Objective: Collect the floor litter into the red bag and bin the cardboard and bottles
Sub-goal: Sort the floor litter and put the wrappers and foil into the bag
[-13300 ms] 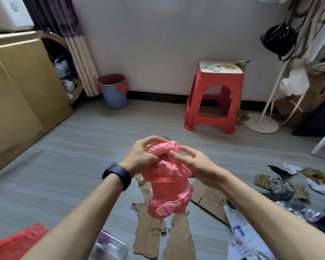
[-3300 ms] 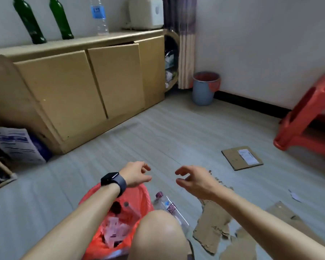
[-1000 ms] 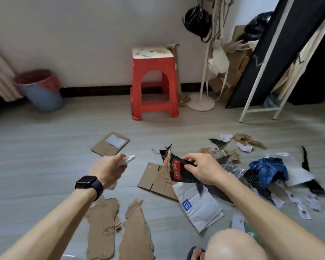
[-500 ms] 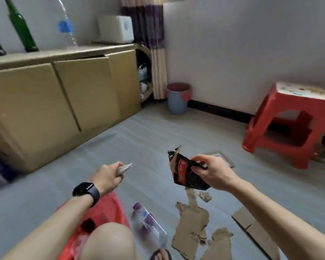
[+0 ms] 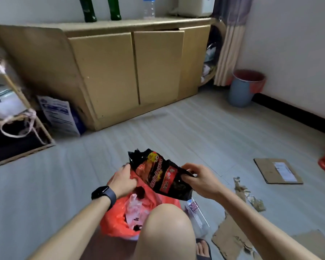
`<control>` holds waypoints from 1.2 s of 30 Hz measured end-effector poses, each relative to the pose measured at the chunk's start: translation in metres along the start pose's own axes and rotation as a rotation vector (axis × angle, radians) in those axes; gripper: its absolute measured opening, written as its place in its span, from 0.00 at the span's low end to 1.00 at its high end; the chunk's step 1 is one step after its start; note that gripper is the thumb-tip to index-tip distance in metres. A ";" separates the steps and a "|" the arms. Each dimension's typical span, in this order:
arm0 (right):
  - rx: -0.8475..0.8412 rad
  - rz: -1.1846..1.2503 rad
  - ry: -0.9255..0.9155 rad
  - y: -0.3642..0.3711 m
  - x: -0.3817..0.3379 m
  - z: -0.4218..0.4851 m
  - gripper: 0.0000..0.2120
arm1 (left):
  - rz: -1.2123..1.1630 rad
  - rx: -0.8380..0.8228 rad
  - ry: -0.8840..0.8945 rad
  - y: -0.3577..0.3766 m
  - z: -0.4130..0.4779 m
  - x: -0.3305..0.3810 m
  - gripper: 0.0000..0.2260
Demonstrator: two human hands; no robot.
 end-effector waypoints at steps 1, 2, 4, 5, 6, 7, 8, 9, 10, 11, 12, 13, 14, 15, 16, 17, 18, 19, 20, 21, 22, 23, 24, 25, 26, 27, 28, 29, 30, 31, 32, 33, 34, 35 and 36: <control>0.003 0.085 0.034 0.004 0.002 0.002 0.08 | -0.151 0.099 -0.061 -0.008 0.000 0.006 0.08; 0.010 0.172 0.074 0.007 0.004 0.003 0.07 | -0.304 0.180 -0.117 -0.015 -0.001 0.012 0.09; 0.032 0.320 0.160 0.013 0.008 0.005 0.05 | -0.506 0.265 -0.196 -0.021 -0.002 0.019 0.16; 0.047 0.372 0.193 0.015 0.010 0.004 0.05 | -0.544 0.299 -0.212 -0.021 -0.003 0.023 0.20; 0.059 0.402 0.214 0.017 0.011 0.004 0.05 | -0.575 0.343 -0.208 -0.022 -0.005 0.027 0.25; 0.064 0.418 0.227 0.018 0.012 0.004 0.05 | -0.598 0.389 -0.167 -0.024 -0.008 0.032 0.30; 0.059 0.432 0.234 0.020 0.014 0.004 0.05 | -0.597 0.412 -0.084 -0.027 -0.011 0.039 0.33; 0.048 0.458 0.241 0.022 0.015 0.003 0.05 | -0.584 0.378 0.033 -0.027 -0.013 0.048 0.34; 0.035 0.495 0.243 0.023 0.016 0.004 0.05 | -0.587 0.266 0.157 -0.022 -0.013 0.057 0.33; 0.020 0.545 0.237 0.025 0.017 0.004 0.05 | -0.610 0.074 0.238 -0.012 -0.014 0.066 0.31; 0.010 0.603 0.224 0.027 0.019 0.005 0.05 | -0.649 -0.125 0.280 0.001 -0.016 0.073 0.29; 0.010 0.669 0.213 0.028 0.020 0.006 0.05 | -0.668 -0.258 0.291 0.012 -0.018 0.078 0.29; 0.014 0.732 0.210 0.029 0.022 0.006 0.06 | -0.670 -0.295 0.295 0.021 -0.017 0.080 0.28; 0.019 0.787 0.212 0.030 0.025 0.007 0.06 | -0.643 -0.256 0.292 0.025 -0.015 0.080 0.25; 0.023 0.811 0.215 0.031 0.027 0.008 0.07 | -0.607 -0.188 0.289 0.026 -0.011 0.080 0.22; 0.027 0.805 0.218 0.031 0.029 0.009 0.08 | -0.556 -0.117 0.275 0.027 -0.006 0.080 0.18; 0.030 0.761 0.222 0.032 0.030 0.009 0.10 | -0.502 -0.061 0.256 0.025 -0.003 0.078 0.15; 0.040 0.685 0.228 0.032 0.032 0.010 0.12 | -0.433 -0.019 0.227 0.022 0.001 0.074 0.14; 0.059 0.568 0.236 0.033 0.036 0.011 0.14 | -0.339 0.020 0.190 0.021 0.006 0.066 0.14; 0.083 0.430 0.237 0.033 0.041 0.012 0.15 | -0.230 0.062 0.160 0.020 0.010 0.056 0.16; 0.097 0.294 0.230 0.034 0.046 0.012 0.16 | -0.120 0.082 0.141 0.021 0.013 0.045 0.19; 0.096 0.193 0.230 0.038 0.054 0.014 0.18 | -0.027 0.078 0.130 0.026 0.016 0.032 0.22; 0.085 0.130 0.240 0.042 0.062 0.015 0.20 | 0.049 0.052 0.126 0.034 0.020 0.019 0.23; 0.070 0.090 0.244 0.046 0.067 0.015 0.23 | 0.117 0.010 0.131 0.044 0.020 0.008 0.24; 0.051 0.061 0.243 0.051 0.073 0.016 0.26 | 0.178 -0.044 0.144 0.058 0.021 -0.003 0.25; 0.029 0.034 0.238 0.056 0.078 0.018 0.28 | 0.237 -0.122 0.164 0.075 0.019 -0.010 0.28; -0.001 0.006 0.231 0.062 0.082 0.021 0.31 | 0.318 -0.215 0.183 0.095 0.018 -0.017 0.31; -0.030 -0.028 0.222 0.068 0.088 0.024 0.34 | 0.399 -0.299 0.190 0.115 0.016 -0.022 0.31; -0.058 -0.068 0.209 0.075 0.091 0.027 0.36 | 0.456 -0.366 0.164 0.135 0.014 -0.028 0.30; -0.085 -0.102 0.204 0.082 0.096 0.030 0.38 | 0.481 -0.411 0.116 0.152 0.012 -0.032 0.28; -0.112 -0.128 0.203 0.088 0.100 0.032 0.39 | 0.483 -0.432 0.068 0.167 0.012 -0.036 0.29; -0.138 -0.152 0.195 0.095 0.106 0.038 0.39 | 0.492 -0.450 0.033 0.182 0.015 -0.038 0.31; -0.158 -0.173 0.177 0.099 0.105 0.038 0.38 | 0.514 -0.450 0.012 0.190 0.017 -0.039 0.31; -0.170 -0.174 0.158 0.105 0.107 0.041 0.36 | 0.540 -0.452 -0.006 0.198 0.021 -0.041 0.31; -0.173 -0.158 0.153 0.109 0.106 0.041 0.33 | 0.560 -0.450 -0.027 0.203 0.024 -0.043 0.29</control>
Point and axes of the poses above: each hand's wrist, its own z-axis towards the middle knuckle, its own y-axis out of the palm, x = y × z, the point moved 5 cm from there along z, towards the middle knuckle, and after that the axes turned 4 degrees about z, right-handed, at the moved point
